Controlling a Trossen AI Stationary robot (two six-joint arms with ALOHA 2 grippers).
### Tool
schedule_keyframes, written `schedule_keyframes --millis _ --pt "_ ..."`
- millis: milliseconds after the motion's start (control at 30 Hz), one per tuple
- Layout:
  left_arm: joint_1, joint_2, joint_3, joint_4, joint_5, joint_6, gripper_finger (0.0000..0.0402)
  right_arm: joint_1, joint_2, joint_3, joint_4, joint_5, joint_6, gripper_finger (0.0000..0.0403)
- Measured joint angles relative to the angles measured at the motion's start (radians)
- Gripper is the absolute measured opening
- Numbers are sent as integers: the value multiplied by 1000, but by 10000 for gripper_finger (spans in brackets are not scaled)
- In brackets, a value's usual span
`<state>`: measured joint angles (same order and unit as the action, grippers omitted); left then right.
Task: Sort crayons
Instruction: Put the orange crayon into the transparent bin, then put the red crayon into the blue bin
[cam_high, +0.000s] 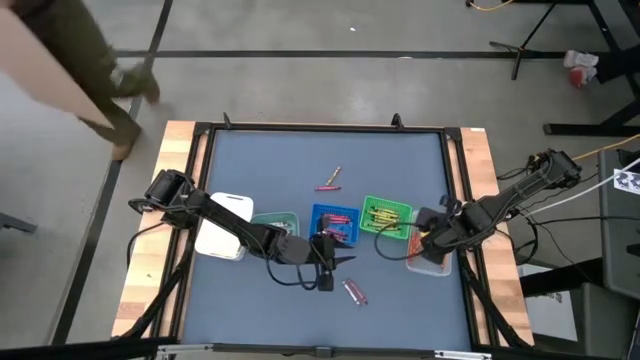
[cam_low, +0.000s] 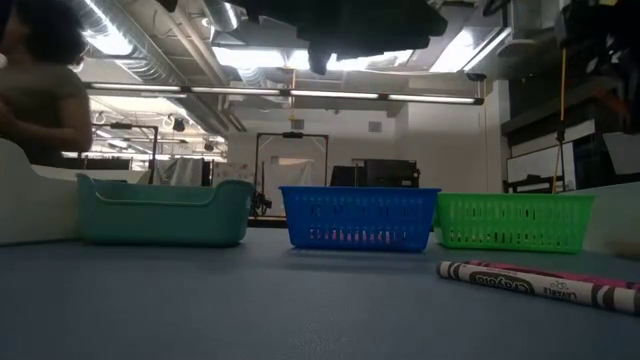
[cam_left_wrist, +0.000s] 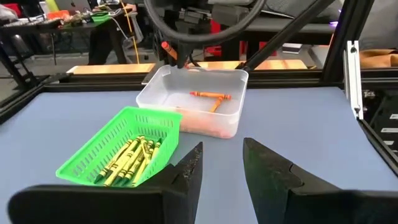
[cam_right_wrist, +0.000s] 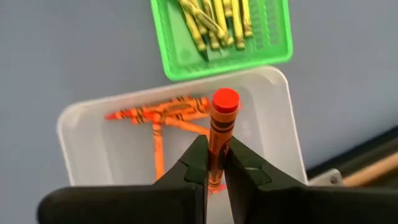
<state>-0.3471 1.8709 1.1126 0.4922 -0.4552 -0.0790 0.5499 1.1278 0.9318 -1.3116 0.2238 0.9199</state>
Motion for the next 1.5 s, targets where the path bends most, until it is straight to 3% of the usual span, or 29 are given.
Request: schedule_keyframes --millis 267,633,867,1033,1200,1500 --pt "0 0 0 -7 0 -1 100 0 0 0 -72 -8 -7 39" --pt "-1 0 0 -6 6 -1 100 0 0 0 -78 -8 17 146" --pt "0 0 0 -6 8 -1 100 0 0 0 -52 -8 18 166" --pt "0 0 0 -6 8 -1 100 0 0 0 98 -6 18 166" --pt "0 0 0 -6 8 -1 100 0 18 0 401 1 13 166" --pt "-18 0 0 -9 8 -1 100 0 218 0 770 -36 -62 166"
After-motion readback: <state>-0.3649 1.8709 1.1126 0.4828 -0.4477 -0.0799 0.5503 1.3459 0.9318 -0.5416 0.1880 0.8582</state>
